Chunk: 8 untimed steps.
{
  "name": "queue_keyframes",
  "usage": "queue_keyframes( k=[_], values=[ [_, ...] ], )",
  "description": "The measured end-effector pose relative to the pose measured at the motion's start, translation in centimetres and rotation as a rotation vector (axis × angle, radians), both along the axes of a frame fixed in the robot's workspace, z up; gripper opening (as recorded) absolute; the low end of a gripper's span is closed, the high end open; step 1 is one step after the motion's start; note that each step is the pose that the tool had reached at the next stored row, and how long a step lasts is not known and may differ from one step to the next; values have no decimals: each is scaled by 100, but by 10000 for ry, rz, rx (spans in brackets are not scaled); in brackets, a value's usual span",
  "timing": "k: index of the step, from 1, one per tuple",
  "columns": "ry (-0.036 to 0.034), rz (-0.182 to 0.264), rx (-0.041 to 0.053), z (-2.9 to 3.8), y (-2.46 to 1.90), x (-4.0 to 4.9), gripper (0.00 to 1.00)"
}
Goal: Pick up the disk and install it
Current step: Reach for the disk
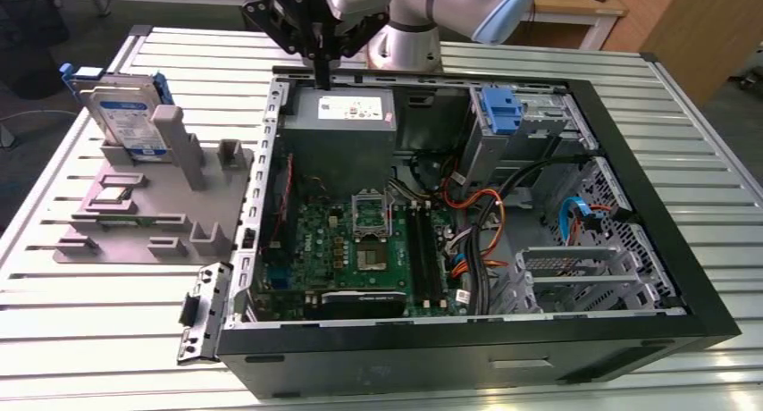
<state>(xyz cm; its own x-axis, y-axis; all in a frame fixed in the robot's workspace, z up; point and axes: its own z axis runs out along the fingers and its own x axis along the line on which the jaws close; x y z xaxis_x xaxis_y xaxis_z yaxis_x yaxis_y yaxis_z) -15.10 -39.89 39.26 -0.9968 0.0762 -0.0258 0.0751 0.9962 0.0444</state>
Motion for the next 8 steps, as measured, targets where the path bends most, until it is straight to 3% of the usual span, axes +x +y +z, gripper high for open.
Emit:
queue_keyframes(
  k=[8],
  values=[
    [-1,1,1,-2,0,-72,11]
  ],
)
